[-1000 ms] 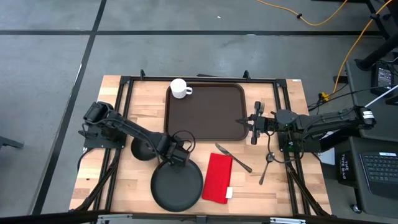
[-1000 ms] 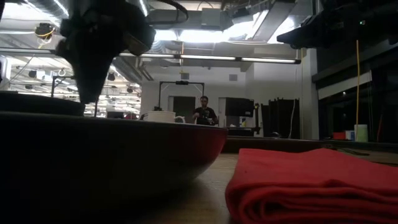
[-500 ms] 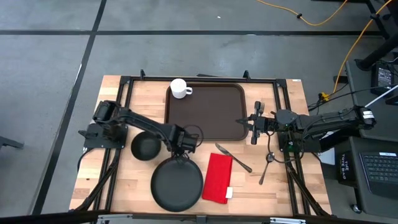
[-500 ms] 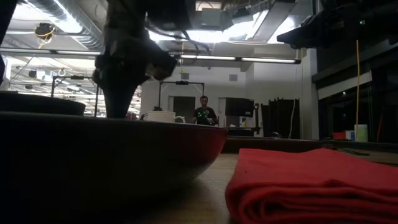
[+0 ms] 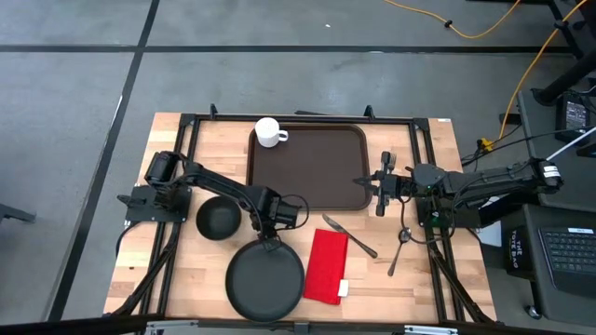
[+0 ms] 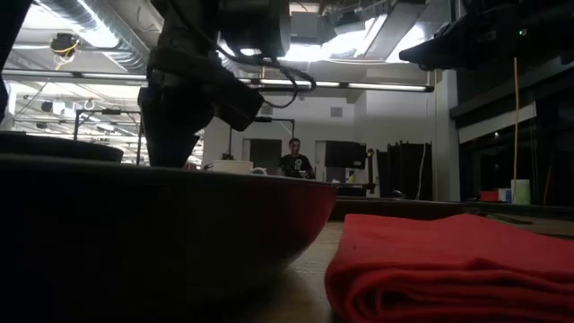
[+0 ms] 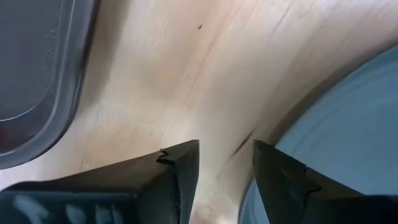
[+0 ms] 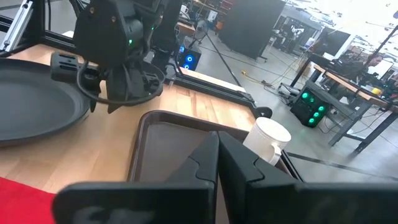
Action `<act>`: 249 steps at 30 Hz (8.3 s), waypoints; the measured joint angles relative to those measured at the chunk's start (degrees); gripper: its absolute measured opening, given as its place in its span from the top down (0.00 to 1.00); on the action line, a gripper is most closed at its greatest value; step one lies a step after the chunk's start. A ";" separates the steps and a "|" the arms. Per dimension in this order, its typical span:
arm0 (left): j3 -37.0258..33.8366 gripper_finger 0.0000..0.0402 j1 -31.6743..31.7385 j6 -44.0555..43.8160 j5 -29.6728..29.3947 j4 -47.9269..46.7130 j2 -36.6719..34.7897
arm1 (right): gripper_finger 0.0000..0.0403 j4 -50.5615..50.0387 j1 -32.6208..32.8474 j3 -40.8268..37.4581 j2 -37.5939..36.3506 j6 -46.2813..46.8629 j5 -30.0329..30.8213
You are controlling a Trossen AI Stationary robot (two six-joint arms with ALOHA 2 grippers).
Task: Set up tray
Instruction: Put the black plate on the brown serving tray to the bottom right of the white cup
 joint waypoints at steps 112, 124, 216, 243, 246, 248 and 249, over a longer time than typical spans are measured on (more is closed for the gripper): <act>25.21 1.00 -6.88 8.56 -21.35 -26.57 -0.79 | 0.97 0.46 -0.02 0.00 0.02 0.98 0.00; 25.45 1.00 -4.91 11.35 -28.78 -26.21 -7.89 | 0.97 0.51 0.01 0.00 0.02 1.03 -0.02; -9.65 0.99 47.38 26.50 -3.51 8.14 -14.73 | 0.97 0.57 0.00 0.00 0.04 5.14 1.16; -9.64 0.96 46.75 26.40 -4.34 9.47 -14.71 | 0.97 1.43 -0.01 0.00 0.04 3.85 1.16; -9.63 0.90 46.77 26.42 -6.00 9.51 -14.71 | 0.97 1.42 -0.01 0.00 0.04 3.85 1.16; -9.63 0.86 46.77 26.42 -7.49 9.51 -14.71 | 0.97 1.42 -0.01 0.00 0.04 3.85 1.16; -9.63 0.84 46.75 26.42 -7.63 9.51 -14.71 | 0.97 1.42 -0.02 0.00 0.04 3.85 1.16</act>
